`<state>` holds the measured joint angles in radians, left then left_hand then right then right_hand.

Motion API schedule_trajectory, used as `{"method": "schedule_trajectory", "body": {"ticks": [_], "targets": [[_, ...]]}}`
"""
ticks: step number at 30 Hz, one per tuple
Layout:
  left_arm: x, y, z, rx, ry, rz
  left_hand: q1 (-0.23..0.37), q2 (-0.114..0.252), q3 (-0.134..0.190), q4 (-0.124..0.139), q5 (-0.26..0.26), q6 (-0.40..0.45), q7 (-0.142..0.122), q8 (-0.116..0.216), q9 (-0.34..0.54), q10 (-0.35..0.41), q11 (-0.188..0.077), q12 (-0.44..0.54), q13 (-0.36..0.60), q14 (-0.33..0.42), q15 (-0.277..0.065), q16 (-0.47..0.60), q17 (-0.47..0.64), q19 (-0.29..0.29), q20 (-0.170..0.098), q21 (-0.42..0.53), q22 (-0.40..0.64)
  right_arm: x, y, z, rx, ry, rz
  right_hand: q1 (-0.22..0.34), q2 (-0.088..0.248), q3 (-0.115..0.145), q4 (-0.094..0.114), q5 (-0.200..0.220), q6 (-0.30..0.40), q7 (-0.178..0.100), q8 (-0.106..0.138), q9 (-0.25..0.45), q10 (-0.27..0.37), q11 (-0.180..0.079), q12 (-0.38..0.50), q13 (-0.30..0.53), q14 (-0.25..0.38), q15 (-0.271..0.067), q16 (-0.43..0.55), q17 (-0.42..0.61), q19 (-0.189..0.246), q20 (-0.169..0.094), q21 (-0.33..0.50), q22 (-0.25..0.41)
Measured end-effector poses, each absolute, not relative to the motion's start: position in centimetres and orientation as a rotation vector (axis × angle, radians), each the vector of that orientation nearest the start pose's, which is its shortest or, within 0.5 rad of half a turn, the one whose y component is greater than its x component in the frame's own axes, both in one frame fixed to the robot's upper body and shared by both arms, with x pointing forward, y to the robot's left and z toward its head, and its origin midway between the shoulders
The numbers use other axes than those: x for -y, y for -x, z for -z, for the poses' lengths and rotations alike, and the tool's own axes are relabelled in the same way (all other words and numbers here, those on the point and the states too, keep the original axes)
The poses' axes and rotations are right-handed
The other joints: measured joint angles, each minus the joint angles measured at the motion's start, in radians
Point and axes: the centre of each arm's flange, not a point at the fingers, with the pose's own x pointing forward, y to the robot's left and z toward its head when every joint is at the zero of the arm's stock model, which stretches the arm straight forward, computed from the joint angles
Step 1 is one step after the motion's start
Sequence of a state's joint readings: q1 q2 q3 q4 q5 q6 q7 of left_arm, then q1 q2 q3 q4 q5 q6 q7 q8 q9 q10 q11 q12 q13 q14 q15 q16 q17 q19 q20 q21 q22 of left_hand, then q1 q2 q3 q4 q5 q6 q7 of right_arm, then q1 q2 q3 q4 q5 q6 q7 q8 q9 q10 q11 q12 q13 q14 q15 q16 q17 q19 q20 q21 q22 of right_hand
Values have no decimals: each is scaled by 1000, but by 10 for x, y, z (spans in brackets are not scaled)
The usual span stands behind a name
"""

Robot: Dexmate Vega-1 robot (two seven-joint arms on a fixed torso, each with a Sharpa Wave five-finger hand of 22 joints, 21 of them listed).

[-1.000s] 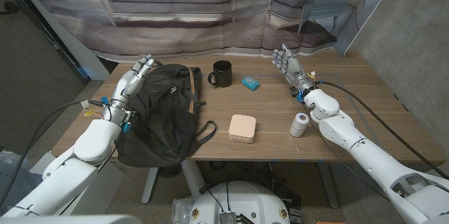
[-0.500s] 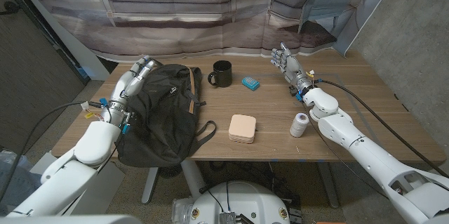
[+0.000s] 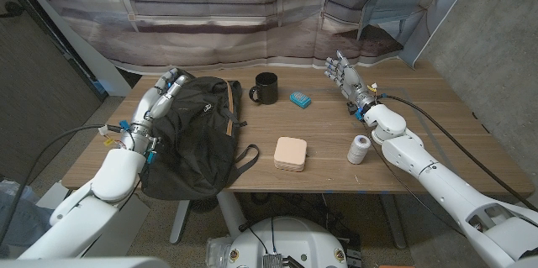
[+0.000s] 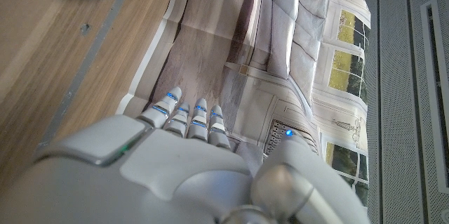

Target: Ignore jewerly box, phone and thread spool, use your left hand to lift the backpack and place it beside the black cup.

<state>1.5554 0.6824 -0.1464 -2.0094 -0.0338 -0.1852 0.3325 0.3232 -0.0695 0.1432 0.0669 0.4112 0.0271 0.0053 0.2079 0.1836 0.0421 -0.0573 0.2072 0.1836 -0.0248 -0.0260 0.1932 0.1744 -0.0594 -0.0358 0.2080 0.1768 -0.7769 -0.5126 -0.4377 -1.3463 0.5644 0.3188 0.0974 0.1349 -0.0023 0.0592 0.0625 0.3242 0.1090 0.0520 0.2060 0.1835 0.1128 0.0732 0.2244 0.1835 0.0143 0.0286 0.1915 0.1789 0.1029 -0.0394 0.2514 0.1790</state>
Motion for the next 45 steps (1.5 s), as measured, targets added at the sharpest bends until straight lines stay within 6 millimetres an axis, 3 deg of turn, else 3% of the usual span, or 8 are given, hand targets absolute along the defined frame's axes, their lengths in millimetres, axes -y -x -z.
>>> {"method": "schedule_trajectory", "body": {"ticks": [45], "targets": [[-365, -462, 42, 734, -738, -349, 25, 9, -11, -11, 11, 5, -5, 0, 0, 11, -4, 0, 0, 5, -5, 0, 0, 0, 0, -5, 0, 238, -637, -11, 690, 96, -356, -1, 12, -4, -4, -7, 9, -2, -8, 0, 16, -2, 0, 0, 9, -2, 0, 0, 11, 4, -11, 0]]}}
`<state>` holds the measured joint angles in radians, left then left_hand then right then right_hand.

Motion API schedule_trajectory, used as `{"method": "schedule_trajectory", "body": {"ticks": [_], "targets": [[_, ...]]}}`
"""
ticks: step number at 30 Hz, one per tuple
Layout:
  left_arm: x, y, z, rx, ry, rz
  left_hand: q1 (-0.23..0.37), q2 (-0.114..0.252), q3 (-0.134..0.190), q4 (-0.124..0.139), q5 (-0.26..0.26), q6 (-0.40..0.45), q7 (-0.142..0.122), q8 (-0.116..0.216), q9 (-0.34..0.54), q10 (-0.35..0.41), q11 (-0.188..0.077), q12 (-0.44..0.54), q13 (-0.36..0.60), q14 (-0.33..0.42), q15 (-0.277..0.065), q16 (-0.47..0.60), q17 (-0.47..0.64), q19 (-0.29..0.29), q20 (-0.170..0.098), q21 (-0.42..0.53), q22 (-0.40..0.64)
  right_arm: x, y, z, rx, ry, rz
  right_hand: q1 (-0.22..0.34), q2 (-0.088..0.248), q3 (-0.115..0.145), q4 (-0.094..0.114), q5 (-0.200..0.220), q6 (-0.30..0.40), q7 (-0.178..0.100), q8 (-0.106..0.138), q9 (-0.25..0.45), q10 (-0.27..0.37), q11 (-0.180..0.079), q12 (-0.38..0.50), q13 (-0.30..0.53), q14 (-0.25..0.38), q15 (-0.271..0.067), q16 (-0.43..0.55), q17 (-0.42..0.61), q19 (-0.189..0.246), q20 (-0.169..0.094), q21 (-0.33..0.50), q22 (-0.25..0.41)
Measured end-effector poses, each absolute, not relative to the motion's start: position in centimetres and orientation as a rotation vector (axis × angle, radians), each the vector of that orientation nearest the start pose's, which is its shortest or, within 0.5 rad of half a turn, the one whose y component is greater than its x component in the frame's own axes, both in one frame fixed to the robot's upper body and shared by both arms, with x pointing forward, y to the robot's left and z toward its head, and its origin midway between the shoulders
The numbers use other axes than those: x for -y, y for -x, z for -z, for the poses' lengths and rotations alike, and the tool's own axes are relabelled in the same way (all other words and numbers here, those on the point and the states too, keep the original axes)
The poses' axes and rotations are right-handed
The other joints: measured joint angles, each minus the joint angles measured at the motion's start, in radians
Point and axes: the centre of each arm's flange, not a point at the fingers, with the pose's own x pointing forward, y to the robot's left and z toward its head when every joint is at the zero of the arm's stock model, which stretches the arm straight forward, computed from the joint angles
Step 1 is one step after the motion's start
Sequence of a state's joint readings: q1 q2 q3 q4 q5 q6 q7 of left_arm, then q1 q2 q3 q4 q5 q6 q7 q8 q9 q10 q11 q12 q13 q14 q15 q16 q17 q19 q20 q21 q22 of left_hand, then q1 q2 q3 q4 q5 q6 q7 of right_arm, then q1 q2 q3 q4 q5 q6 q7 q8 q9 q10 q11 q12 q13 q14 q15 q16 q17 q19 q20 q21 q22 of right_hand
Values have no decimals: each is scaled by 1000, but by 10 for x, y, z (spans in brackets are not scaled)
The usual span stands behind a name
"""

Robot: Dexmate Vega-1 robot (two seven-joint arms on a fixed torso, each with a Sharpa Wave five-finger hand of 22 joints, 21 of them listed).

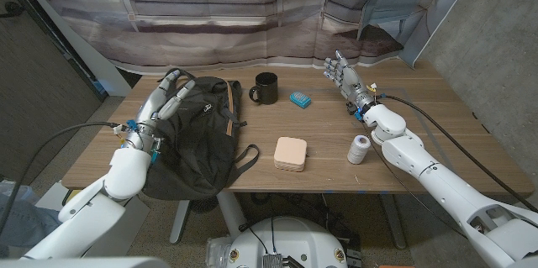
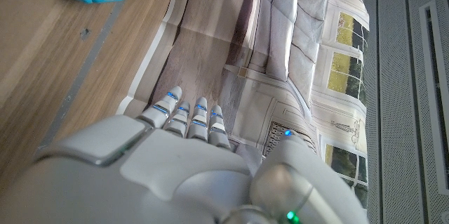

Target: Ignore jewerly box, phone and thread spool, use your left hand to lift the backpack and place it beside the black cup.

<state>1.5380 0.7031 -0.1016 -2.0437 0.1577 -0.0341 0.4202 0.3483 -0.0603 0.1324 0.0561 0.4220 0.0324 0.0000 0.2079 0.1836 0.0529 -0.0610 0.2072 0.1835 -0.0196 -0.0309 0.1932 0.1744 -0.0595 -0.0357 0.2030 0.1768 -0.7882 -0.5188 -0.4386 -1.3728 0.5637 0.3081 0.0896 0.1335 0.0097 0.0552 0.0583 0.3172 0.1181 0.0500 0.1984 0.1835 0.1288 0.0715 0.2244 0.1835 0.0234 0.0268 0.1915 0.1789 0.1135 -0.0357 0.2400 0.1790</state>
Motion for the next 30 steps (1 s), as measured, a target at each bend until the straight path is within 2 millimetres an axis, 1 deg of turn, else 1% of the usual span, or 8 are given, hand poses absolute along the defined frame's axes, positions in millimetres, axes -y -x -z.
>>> {"method": "schedule_trajectory", "body": {"ticks": [9, 10, 13, 17, 21, 25, 30], "targets": [[-364, -459, 44, 725, -761, -363, 5, -5, 0, 0, 8, 0, 0, 0, 0, 0, 0, 0, 0, 0, 0, 0, 0, 0, 0, 0, 0, 236, -637, -11, 693, 92, -359, 0, 0, 0, 0, 0, 0, 0, 0, 0, 0, 0, 0, 0, 0, 0, 0, 0, 0, 0, 0, 0], [-364, -459, 44, 725, -763, -365, 13, -4, 0, 0, 8, 0, 0, 0, 0, 0, 0, 0, 0, 0, 0, 0, 0, 0, 0, 0, 0, 236, -637, -11, 693, 92, -360, 0, 0, 0, 0, 0, 0, 0, 0, 0, 0, 0, 0, 0, 0, 0, 0, 0, 0, 0, 0, 0], [-362, -460, 46, 721, -769, -364, 14, -4, -1, -5, 8, 0, 0, 0, 0, 0, 0, 0, 0, 0, 0, 0, 0, 0, 0, 0, 0, 236, -637, -11, 694, 93, -363, 0, 0, -4, -4, 0, 0, 0, 0, 0, 0, 0, 0, 0, 0, 0, 0, 0, 0, 0, 0, 0], [-359, -460, 46, 718, -783, -366, 18, -8, 0, -8, 8, 6, -6, 0, 0, 0, 0, 0, 0, 0, 0, 0, 0, 0, 0, 0, 0, 236, -637, -11, 697, 93, -365, 0, 0, -5, -4, 0, 0, 0, 0, 0, 0, 0, 0, 0, 0, 0, 0, 0, 0, 0, 0, 0], [-356, -459, 45, 716, -799, -367, 22, -4, 0, -8, 16, 6, -6, 0, 0, 5, -5, 0, 0, 0, 0, 0, 0, 0, 0, 0, 0, 237, -636, -11, 700, 93, -365, 0, 0, -7, -1, 0, 0, 0, 0, 0, 0, 0, 0, 0, 0, 0, 0, 0, 0, 0, 0, 0], [-355, -459, 44, 712, -817, -375, 27, -9, -3, -11, 16, 6, -6, 0, 1, 5, -5, 0, 0, 6, -5, 0, 0, 0, 0, 0, 0, 239, -635, -10, 701, 89, -363, 0, 0, -7, -1, 0, 0, 0, 0, 0, 0, 0, 0, 0, 4, 4, 0, 0, 0, 0, -4, 0], [-353, -459, 45, 704, -843, -389, 31, -5, -3, -11, 16, 6, -6, 0, 5, 5, -5, 0, 0, 6, -5, 0, 0, 0, 0, -4, 0, 241, -634, -8, 701, 85, -363, 0, 0, -7, -1, 0, 0, 0, 0, 0, 0, 0, 0, 0, 4, 4, 0, 0, 0, 0, -4, 5]]}}
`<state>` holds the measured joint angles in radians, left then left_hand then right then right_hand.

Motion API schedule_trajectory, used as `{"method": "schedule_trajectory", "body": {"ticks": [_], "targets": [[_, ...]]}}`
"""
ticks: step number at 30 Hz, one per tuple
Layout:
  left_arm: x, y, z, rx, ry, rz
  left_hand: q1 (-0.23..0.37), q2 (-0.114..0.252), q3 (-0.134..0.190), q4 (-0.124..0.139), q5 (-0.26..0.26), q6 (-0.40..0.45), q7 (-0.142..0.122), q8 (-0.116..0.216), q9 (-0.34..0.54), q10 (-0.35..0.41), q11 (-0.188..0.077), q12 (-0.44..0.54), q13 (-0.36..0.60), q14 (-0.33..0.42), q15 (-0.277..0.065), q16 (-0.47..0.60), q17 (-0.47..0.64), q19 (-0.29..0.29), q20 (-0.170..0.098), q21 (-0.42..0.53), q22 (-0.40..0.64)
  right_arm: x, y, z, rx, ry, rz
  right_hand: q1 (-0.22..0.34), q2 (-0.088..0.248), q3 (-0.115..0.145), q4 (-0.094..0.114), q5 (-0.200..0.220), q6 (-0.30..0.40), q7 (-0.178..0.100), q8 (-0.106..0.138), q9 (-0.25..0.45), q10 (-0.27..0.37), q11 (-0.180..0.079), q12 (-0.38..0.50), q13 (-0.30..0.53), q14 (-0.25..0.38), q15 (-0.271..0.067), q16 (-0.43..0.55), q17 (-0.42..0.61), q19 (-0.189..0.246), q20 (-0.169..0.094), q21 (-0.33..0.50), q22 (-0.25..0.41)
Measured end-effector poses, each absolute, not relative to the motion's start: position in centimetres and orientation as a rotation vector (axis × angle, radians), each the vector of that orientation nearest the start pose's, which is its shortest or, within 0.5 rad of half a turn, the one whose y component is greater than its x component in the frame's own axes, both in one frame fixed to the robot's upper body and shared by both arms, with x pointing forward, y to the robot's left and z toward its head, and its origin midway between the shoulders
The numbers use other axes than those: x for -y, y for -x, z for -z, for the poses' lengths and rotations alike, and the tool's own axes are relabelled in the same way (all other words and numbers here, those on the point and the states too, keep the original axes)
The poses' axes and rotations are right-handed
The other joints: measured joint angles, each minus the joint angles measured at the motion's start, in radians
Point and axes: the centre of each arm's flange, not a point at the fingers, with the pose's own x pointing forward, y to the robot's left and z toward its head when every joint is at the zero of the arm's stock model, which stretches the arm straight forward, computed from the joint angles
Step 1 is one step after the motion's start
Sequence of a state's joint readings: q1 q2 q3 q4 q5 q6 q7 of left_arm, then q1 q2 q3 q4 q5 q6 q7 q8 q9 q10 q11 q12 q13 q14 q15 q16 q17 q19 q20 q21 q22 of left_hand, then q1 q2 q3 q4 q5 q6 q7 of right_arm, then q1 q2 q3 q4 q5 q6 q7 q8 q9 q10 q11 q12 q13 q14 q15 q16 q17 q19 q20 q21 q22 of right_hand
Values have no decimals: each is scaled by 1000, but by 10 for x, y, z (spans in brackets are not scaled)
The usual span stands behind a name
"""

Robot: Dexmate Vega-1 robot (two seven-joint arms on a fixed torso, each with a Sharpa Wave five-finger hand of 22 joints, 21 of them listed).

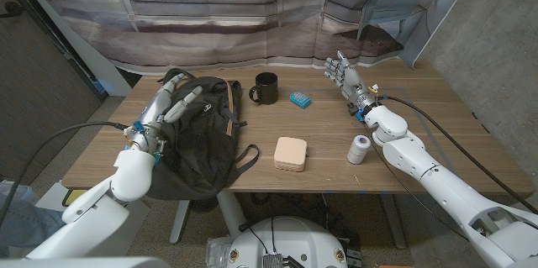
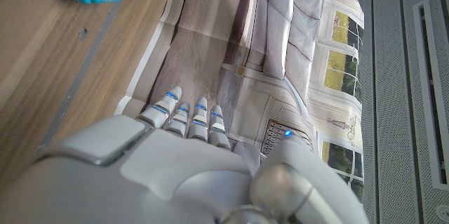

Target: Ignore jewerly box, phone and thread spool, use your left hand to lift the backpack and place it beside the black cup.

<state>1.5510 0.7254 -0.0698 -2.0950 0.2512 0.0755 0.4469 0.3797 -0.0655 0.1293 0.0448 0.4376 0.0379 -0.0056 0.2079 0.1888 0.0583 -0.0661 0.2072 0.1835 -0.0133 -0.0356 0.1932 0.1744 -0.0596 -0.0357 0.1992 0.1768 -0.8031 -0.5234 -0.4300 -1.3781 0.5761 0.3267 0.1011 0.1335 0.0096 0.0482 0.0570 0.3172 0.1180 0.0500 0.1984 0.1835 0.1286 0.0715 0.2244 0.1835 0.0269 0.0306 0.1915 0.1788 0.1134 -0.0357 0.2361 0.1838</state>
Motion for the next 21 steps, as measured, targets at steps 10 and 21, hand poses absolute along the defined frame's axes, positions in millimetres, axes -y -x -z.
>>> {"method": "schedule_trajectory", "body": {"ticks": [10, 21], "targets": [[-350, -458, 45, 688, -903, -413, 8, -8, -1, -7, 7, 0, 0, 0, 0, 0, 0, 0, 0, 0, 0, -6, 0, 4, 4, 0, 0, 242, -633, -8, 704, 80, -364, 4, 4, 0, 0, 0, 0, 0, 0, 0, 0, 0, 0, 0, 0, 0, 0, 0, 0, 0, 0, 0], [-352, -459, 48, 672, -940, -430, 19, -8, -5, -11, 7, -4, -4, -5, 0, 0, 0, -4, 0, 4, 4, -6, 0, 8, 0, 0, 0, 241, -634, -7, 703, 75, -364, 4, 4, 0, 0, 0, 0, 0, 0, 0, 0, 0, 0, 0, 0, 0, 0, 0, 0, 0, 0, 0]]}}
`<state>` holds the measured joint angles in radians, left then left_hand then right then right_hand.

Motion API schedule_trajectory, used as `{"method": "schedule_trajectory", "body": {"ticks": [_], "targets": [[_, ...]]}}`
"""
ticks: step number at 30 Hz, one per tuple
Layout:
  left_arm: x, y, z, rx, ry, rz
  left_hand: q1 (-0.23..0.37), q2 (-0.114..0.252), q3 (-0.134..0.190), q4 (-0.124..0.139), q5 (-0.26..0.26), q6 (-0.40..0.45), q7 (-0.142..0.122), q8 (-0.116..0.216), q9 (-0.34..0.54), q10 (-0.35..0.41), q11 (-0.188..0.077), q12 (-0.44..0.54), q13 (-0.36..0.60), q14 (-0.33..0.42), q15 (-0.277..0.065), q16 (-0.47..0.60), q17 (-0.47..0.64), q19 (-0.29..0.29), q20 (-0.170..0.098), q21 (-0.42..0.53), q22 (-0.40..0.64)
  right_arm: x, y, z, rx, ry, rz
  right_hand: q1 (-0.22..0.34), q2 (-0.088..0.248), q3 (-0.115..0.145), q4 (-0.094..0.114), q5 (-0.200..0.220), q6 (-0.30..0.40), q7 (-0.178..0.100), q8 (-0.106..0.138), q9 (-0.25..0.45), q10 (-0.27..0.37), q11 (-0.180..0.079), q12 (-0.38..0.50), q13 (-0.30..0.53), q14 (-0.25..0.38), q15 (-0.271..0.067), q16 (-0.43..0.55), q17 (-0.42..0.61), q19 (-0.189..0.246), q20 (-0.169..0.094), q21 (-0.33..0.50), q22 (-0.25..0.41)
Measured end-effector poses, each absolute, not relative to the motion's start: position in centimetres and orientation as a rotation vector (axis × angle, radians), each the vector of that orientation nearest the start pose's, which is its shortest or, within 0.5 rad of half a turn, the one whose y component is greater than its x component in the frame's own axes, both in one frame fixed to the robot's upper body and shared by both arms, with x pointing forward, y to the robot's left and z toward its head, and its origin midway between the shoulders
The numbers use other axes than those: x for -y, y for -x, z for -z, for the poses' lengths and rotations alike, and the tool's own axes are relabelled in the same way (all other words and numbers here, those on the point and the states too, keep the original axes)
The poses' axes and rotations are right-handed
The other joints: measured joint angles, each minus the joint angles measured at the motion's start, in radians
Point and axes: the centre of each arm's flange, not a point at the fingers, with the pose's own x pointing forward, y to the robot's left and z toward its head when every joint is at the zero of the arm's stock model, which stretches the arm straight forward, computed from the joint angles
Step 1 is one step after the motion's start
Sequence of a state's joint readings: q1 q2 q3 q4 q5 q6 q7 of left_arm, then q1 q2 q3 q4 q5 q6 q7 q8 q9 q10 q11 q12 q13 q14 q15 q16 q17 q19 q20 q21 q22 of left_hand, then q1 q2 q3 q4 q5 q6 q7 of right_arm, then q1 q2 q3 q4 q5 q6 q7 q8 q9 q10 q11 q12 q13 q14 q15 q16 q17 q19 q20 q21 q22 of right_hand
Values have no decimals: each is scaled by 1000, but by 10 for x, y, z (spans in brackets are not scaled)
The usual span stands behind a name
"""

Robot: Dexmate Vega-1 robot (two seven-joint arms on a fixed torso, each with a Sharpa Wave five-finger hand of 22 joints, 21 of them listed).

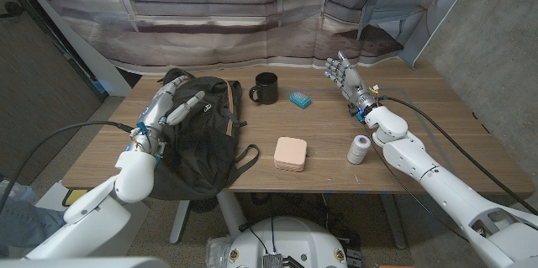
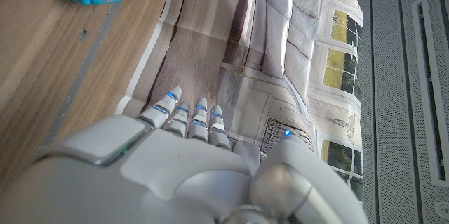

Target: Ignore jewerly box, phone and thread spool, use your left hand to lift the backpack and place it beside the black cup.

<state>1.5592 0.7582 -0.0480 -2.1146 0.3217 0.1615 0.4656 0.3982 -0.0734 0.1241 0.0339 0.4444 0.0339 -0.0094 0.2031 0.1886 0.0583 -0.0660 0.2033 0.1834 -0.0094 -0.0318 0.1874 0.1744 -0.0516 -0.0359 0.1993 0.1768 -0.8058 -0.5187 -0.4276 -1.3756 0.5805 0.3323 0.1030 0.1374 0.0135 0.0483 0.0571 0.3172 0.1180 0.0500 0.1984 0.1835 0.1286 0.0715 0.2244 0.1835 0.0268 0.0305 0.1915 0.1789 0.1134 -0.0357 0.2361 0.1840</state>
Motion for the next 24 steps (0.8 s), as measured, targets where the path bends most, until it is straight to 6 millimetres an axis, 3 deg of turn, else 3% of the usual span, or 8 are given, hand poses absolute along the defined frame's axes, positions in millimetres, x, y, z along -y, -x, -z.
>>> {"method": "schedule_trajectory", "body": {"ticks": [24], "targets": [[-353, -462, 48, 628, -1049, -471, 12, -4, -1, -7, 15, 0, 0, 0, 0, 0, 0, 0, 0, 3, 3, 0, 5, 3, 3, 0, 0, 238, -633, -4, 697, 71, -356, 0, 0, -3, -3, 0, 0, 0, 0, 0, 0, 0, 0, 0, 0, 0, 0, 0, 0, 0, -8, 0]]}}
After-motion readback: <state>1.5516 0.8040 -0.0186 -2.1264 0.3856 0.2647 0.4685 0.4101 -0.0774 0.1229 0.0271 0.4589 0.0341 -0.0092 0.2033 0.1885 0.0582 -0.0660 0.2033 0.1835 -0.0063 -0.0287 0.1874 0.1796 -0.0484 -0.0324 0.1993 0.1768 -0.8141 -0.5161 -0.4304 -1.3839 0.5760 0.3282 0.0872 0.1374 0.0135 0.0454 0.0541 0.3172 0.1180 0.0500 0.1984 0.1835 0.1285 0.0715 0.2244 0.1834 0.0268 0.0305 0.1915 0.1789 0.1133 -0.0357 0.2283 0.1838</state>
